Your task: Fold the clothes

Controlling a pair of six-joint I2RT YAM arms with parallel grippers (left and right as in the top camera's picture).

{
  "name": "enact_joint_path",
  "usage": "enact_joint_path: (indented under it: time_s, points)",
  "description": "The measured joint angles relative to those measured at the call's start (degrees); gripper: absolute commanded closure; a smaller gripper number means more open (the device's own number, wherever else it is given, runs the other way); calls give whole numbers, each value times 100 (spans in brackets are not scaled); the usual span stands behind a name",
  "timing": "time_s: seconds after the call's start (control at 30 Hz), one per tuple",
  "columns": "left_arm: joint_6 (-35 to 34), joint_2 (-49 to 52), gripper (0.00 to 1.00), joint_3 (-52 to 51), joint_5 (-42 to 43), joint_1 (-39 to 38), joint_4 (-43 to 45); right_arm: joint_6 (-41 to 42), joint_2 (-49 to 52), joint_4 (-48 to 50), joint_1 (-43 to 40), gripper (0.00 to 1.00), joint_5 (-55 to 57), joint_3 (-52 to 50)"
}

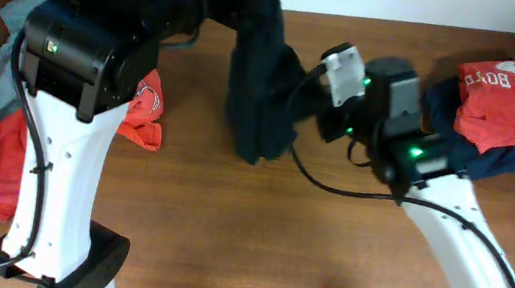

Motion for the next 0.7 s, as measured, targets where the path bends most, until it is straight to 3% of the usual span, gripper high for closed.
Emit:
enact_joint_path:
  time_s: [0.4,0.7]
  points:
    - [240,-138,89,0,-463,291,-157,184,-247,-2846,-83,96,-22,2780]
    - [299,-1290,94,15,-358,291,-511,413,-273,-4236,-83,96,-153,4610]
